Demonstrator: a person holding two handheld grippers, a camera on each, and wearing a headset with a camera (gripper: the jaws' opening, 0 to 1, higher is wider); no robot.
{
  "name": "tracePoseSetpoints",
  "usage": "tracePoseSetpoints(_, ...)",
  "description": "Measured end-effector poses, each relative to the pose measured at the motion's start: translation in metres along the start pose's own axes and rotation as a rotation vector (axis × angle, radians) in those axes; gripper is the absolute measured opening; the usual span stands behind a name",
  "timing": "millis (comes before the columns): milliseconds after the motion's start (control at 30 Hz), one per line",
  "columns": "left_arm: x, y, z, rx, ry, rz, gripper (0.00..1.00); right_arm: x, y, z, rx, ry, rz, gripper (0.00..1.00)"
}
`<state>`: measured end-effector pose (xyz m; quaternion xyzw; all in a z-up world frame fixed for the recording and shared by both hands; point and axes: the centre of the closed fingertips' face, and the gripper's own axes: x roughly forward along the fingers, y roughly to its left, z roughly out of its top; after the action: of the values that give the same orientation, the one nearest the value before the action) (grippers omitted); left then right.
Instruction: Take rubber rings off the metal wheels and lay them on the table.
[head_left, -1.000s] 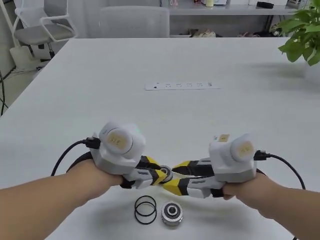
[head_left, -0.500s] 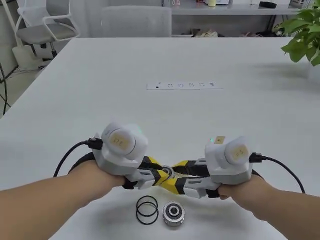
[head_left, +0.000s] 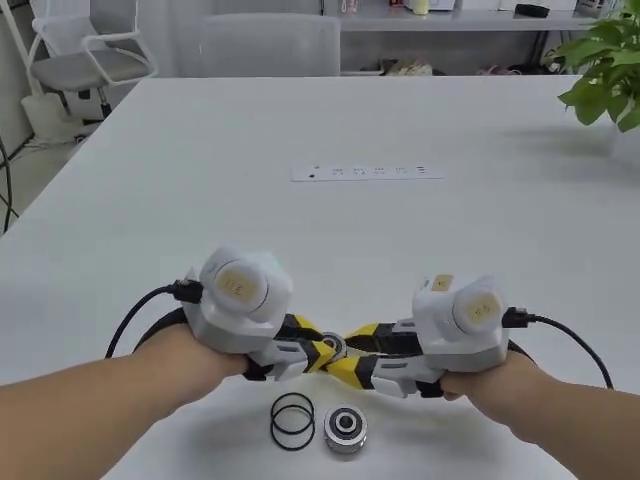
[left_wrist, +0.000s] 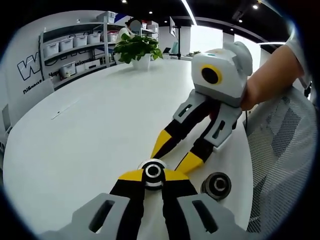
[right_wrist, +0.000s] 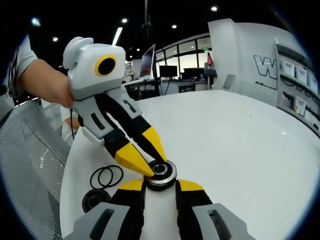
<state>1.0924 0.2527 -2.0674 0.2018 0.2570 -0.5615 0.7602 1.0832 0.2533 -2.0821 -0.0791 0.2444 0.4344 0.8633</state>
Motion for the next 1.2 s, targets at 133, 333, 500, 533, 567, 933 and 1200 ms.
tracePoseSetpoints(133, 0.0002, 0.0000, 0.0000, 0.000, 0.001, 0.001, 0.08, -0.0020, -0.0004, -0.0022, -0.006, 0.009, -0.003, 0.17)
tracePoseSetpoints(333, 0.0001, 0.0000, -0.0002, -0.004, 0.001, 0.006, 0.08, -0.0029, 0.0000, -0.0025, -0.009, 0.014, -0.006, 0.15)
tracePoseSetpoints(500, 0.0000, 0.0001, -0.0001, -0.009, -0.001, 0.008, 0.08, -0.0030, -0.0001, -0.0027, -0.008, 0.012, -0.009, 0.14)
tracePoseSetpoints(533, 0.0000, 0.0001, -0.0001, -0.010, 0.000, 0.007, 0.08, -0.0030, -0.0002, -0.0028, -0.008, 0.012, -0.010, 0.14)
tracePoseSetpoints(567, 0.0000, 0.0001, -0.0001, -0.011, 0.001, 0.007, 0.08, -0.0032, -0.0003, -0.0032, -0.008, 0.012, -0.010, 0.13)
tracePoseSetpoints(933, 0.0003, 0.0005, -0.0002, -0.015, 0.000, 0.011, 0.08, -0.0051, -0.0010, -0.0048, -0.007, 0.016, -0.016, 0.08)
tracePoseSetpoints(1200, 0.0000, -0.0002, -0.0004, -0.017, -0.002, 0.016, 0.08, -0.0054, -0.0012, -0.0057, -0.013, 0.024, -0.021, 0.05)
